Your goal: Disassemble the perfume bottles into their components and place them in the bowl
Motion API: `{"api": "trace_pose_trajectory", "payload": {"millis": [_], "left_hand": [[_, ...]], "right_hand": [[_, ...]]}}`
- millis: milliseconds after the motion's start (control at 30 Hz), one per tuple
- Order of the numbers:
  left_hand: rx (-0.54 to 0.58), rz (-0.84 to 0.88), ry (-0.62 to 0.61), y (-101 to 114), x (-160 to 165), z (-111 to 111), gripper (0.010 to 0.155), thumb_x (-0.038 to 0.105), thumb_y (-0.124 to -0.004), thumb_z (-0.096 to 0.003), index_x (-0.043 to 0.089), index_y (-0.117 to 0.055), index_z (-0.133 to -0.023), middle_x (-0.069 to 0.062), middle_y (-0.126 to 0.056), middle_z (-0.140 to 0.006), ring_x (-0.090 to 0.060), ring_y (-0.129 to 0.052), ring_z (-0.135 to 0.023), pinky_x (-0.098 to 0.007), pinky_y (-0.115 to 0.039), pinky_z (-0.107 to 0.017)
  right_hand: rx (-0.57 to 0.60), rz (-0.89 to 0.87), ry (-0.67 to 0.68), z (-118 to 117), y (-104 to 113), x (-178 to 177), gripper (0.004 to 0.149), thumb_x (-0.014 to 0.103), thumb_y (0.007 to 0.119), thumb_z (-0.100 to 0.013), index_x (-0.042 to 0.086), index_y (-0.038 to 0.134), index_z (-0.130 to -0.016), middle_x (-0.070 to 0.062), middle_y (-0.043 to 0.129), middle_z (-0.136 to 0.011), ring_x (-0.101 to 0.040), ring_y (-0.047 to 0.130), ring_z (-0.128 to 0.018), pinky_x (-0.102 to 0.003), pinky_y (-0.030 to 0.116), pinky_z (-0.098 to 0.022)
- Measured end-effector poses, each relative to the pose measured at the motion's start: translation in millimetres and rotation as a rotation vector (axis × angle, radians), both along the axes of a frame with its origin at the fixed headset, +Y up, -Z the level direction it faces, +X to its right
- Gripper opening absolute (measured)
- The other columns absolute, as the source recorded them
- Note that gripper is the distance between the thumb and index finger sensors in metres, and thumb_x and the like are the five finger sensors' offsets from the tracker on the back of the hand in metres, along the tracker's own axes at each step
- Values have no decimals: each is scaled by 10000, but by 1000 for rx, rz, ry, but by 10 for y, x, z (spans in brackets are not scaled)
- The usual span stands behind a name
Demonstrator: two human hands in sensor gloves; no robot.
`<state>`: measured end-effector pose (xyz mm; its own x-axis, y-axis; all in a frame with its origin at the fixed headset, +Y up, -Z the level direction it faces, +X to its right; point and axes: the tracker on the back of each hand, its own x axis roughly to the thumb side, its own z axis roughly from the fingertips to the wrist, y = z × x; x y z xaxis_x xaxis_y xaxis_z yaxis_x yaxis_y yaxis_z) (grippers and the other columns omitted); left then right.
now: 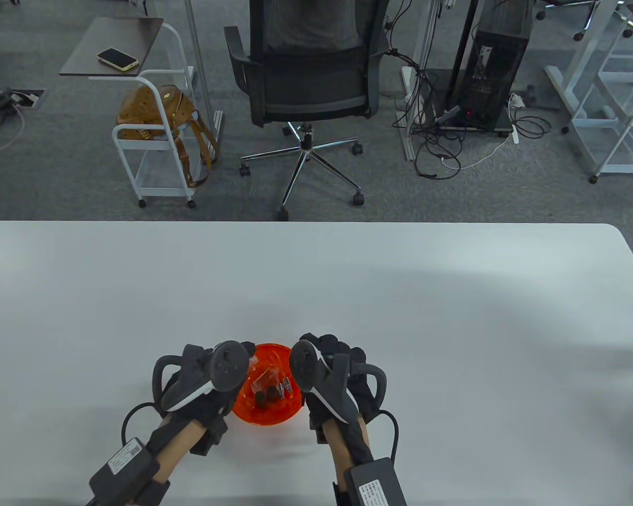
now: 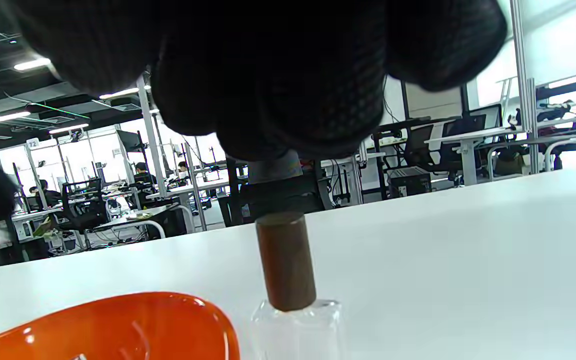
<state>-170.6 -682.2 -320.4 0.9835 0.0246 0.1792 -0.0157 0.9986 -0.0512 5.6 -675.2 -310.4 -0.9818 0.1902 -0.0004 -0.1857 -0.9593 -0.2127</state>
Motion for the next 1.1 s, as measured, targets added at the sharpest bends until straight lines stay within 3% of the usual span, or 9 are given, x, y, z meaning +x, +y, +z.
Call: {"api": "trace_pose_trajectory", "payload": {"millis": [267,433,600,733,867,1033,1100], "left_hand": [[-38,-235,23,-259,358,-160,575,387,-920,-398,301,-861,-963,-48,-1062,-842,-258,-1100,-616,-524,-801,-554],[-111,-243,-7,-375,424,-161,565,388,-900,-408,285,-867,-962,-49,-1068,-839,-263,-1096,-616,-529,-797,-550],[-100,-183,11,-270,309,-142,573,383,-888,-410,278,-850,-972,-62,-1040,-869,-273,-1078,-643,-536,-779,-565],[-69,4,54,46,-107,-100,586,392,-885,-408,257,-848,-977,-92,-1012,-900,-311,-1050,-691,-559,-747,-592],[-69,209,44,285,-787,-24,631,429,-880,-405,244,-815,-1005,-116,-960,-955,-350,-997,-770,-584,-699,-629],[-132,421,43,133,-1412,80,774,505,-890,-381,227,-705,-1079,-159,-821,-1073,-422,-876,-898,-634,-606,-679],[-246,457,27,-79,-1572,107,884,551,-894,-359,208,-607,-1121,-163,-737,-1126,-446,-809,-950,-650,-563,-701]], "right_hand": [[-38,-9,11,-35,-47,24,485,527,766,-360,312,884,-779,49,1009,-723,-84,1059,-416,-489,844,-504],[-44,-20,10,-32,-43,41,488,528,761,-359,310,887,-777,46,1011,-721,-85,1059,-415,-488,845,-503],[-67,-11,18,-35,-80,30,484,528,761,-363,311,887,-776,47,1013,-719,-85,1060,-415,-488,845,-503],[-76,-9,25,-36,-97,15,485,527,761,-362,310,887,-777,46,1014,-718,-86,1061,-416,-489,844,-503],[-84,-7,38,-28,-108,-21,486,528,759,-363,309,886,-778,46,1012,-721,-87,1061,-422,-488,844,-505],[-91,-7,52,-17,-113,-68,487,529,757,-363,310,886,-778,46,1012,-721,-88,1061,-426,-487,843,-508],[-93,-3,59,-10,-116,-91,486,530,756,-362,312,887,-777,47,1012,-721,-87,1062,-427,-488,843,-509]]}}
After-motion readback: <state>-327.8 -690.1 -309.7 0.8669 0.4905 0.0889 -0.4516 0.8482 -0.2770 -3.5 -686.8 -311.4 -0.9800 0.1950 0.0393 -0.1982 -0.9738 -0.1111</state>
